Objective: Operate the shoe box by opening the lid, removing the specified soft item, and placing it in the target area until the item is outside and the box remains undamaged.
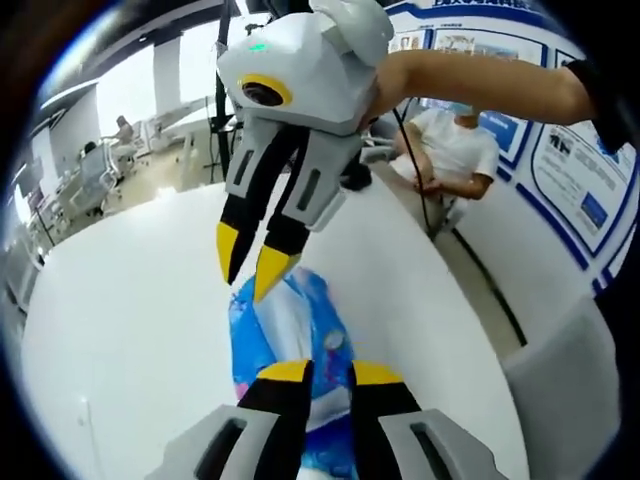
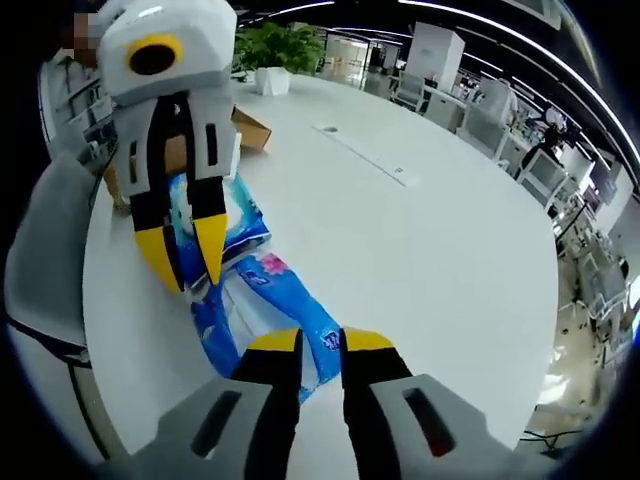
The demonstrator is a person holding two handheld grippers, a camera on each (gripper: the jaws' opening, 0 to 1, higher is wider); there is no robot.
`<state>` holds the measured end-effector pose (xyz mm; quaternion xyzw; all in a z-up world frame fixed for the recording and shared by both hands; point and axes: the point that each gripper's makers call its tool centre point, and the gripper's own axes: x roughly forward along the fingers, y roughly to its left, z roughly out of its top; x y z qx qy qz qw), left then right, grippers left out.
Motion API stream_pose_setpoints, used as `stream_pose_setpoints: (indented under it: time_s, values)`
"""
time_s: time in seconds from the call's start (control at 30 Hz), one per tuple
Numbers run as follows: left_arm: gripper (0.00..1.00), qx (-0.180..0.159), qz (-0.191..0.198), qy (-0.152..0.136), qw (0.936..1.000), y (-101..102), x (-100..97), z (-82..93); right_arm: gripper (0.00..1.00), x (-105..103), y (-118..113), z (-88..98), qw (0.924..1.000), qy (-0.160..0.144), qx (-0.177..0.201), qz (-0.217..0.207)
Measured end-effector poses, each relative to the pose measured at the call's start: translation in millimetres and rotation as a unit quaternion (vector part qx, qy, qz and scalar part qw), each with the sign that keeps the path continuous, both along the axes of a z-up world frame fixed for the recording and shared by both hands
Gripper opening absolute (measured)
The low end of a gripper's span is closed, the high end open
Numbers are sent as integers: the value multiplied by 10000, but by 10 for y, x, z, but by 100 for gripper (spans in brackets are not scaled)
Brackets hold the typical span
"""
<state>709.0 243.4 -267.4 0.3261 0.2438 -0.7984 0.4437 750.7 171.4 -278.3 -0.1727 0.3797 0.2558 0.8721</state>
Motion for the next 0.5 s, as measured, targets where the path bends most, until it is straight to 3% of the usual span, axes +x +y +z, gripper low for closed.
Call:
stream_pose_setpoints:
  time_s: [0.5]
  values:
    - [35, -406, 519, -59, 9978, 313, 99, 382, 28, -175, 78, 283, 9994, -110, 17, -339]
